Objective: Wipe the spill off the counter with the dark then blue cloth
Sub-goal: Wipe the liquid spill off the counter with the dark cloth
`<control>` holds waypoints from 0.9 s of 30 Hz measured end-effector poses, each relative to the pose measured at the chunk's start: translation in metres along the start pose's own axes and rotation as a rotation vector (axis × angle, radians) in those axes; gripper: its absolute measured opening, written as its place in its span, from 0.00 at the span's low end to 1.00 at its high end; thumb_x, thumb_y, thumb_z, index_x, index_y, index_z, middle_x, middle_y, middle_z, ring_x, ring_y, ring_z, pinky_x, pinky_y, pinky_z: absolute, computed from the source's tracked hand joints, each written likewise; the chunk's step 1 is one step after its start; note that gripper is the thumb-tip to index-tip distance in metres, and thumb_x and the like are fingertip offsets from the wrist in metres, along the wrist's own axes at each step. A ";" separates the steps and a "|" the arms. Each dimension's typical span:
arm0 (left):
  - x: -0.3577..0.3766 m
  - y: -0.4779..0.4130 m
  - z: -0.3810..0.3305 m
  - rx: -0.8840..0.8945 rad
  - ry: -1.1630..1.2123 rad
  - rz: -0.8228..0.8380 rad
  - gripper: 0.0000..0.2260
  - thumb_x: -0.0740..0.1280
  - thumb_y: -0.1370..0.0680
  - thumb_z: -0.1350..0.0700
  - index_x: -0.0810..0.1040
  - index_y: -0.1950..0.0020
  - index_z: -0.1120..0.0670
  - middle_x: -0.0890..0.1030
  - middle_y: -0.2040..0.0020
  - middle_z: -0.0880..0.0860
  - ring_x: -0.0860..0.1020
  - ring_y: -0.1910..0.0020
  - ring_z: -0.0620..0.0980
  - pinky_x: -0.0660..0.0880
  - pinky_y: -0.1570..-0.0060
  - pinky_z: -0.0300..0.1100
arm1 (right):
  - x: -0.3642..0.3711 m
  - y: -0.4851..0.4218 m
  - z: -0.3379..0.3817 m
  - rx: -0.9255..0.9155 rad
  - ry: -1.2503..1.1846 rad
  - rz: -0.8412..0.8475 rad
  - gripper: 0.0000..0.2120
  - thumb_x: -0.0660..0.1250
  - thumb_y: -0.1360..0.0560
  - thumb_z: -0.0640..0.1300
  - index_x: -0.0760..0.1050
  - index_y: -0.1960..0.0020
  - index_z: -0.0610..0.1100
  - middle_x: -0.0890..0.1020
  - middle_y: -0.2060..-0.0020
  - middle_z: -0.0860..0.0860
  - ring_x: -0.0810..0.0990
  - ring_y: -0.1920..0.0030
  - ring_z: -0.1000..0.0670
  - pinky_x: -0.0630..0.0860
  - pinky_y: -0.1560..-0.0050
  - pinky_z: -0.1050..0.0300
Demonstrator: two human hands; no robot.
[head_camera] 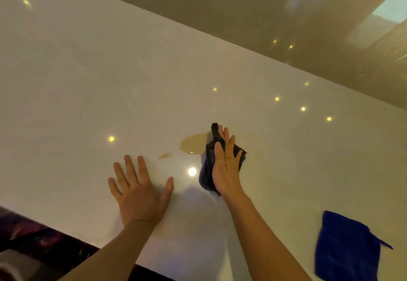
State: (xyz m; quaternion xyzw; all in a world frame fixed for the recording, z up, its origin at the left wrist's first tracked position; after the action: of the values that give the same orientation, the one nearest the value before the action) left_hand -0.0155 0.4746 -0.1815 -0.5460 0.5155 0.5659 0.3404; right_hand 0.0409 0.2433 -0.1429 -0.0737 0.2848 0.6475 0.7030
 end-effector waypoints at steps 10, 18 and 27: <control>0.004 -0.001 0.001 -0.029 0.028 0.008 0.45 0.46 0.27 0.24 0.47 0.19 0.52 0.47 0.17 0.59 0.41 0.19 0.62 0.47 0.23 0.65 | 0.075 -0.032 0.014 -0.473 0.898 0.188 0.29 0.46 0.19 0.68 0.53 0.20 0.64 0.55 0.17 0.49 0.48 0.18 0.37 0.45 0.24 0.25; 0.000 0.001 -0.002 -0.039 0.047 0.063 0.46 0.43 0.29 0.24 0.47 0.19 0.52 0.46 0.17 0.59 0.40 0.20 0.63 0.45 0.23 0.64 | 0.065 -0.034 0.013 -0.430 0.902 0.165 0.30 0.45 0.19 0.69 0.50 0.19 0.63 0.52 0.17 0.49 0.45 0.18 0.37 0.47 0.24 0.26; 0.001 -0.001 -0.001 -0.026 0.057 0.048 0.45 0.47 0.28 0.26 0.52 0.20 0.54 0.51 0.18 0.60 0.43 0.20 0.64 0.46 0.24 0.65 | 0.012 -0.081 0.004 -0.272 0.952 0.088 0.30 0.41 0.20 0.66 0.46 0.19 0.64 0.49 0.17 0.51 0.42 0.18 0.38 0.38 0.22 0.31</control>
State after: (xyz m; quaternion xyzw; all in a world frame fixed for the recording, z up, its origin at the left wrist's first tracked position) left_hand -0.0146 0.4735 -0.1830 -0.5540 0.5306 0.5646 0.3048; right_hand 0.1194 0.2439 -0.1672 -0.4402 0.4901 0.6023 0.4509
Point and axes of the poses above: each hand's wrist, its own y-axis away from the middle knuckle, its own x-axis out of the palm, z = x × y, the point moved 9 cm from there along -y, towards the middle knuckle
